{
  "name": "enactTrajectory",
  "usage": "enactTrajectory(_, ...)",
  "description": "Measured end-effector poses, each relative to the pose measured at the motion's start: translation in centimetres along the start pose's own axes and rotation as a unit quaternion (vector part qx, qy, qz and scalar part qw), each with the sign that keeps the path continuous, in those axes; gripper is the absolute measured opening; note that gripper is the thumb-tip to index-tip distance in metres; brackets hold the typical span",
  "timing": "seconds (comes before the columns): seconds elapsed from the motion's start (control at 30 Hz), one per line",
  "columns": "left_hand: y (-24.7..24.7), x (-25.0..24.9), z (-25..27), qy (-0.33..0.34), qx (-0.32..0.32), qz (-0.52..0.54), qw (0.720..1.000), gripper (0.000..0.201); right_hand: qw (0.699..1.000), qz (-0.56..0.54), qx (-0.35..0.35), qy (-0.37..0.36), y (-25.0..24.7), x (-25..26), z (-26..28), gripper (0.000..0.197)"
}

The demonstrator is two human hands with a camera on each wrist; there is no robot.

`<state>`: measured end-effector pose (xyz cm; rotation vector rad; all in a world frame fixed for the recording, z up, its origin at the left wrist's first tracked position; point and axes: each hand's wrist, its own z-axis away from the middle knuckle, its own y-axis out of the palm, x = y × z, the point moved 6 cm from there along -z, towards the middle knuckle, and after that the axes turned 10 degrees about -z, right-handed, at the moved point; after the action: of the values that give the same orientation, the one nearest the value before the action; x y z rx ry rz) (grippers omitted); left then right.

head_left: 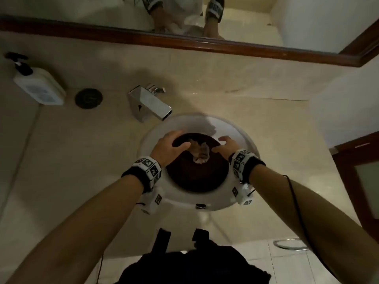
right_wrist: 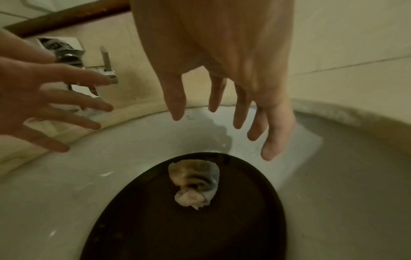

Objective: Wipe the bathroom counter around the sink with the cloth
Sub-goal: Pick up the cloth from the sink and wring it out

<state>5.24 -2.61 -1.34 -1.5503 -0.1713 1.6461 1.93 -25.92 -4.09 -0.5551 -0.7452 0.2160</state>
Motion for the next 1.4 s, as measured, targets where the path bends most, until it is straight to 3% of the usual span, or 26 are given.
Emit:
enactTrajectory(0.13,0.2,1.5,-1.2,-0.092,-0.006,0.046,0.995,0.057,0.997,0.024,0.067,0.043,1.3,-0.2,-2.3,0.044)
enactTrajectory(0.23,0.8,2.1,-2.4,-0.141,-0.011,0.069,0.988,0.055,0.993,0.064,0.096,0.015,2.9,0.4,-3.4,0.03)
enactTrajectory(0.4,1.9,2.6,-4.2,-0.189,-0.021,0.103,0.976,0.052,0.979,0.105,0.174,-0.006,5.8,0.4,-6.4,0.033)
enactTrajectory(0.7,2.3,3.1,-4.3,-0.241,-0.046,0.11,0.963,0.05,0.974,0.146,0.172,-0.016,5.7,-1.2,-8.3,0.024)
enactTrajectory(1.07,1.6,2.5,-3.0,-0.234,-0.075,0.116,0.962,0.054,0.986,0.009,0.155,-0.056,4.2,0.6,-6.4,0.029)
enactTrajectory(1.4,-0.3,1.0,-0.6,-0.165,-0.013,0.109,0.98,0.065,0.982,-0.063,0.131,-0.119,3.3,3.4,-1.6,0.02)
